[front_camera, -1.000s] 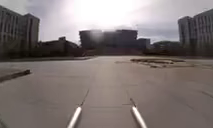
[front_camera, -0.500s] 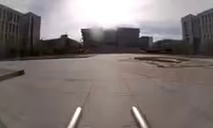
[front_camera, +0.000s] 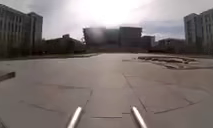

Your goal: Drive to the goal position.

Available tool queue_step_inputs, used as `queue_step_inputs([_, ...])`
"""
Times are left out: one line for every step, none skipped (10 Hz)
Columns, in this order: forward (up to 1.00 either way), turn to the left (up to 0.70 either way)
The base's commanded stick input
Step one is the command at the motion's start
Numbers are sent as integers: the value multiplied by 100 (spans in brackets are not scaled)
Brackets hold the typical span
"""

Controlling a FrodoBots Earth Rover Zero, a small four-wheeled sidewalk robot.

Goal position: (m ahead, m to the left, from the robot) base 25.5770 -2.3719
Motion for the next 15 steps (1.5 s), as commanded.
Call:
queue_step_inputs([100,0])
queue_step_inputs([100,0])
queue_step_inputs([100,0])
queue_step_inputs([100,0])
queue_step_inputs([100,0])
queue_step_inputs([100,0])
queue_step_inputs([100,0])
queue_step_inputs([100,0])
queue_step_inputs([100,0])
queue_step_inputs([100,0])
queue_step_inputs([100,0])
queue_step_inputs([100,0])
queue_step_inputs([100,0])
queue_step_inputs([100,0])
queue_step_inputs([100,0])
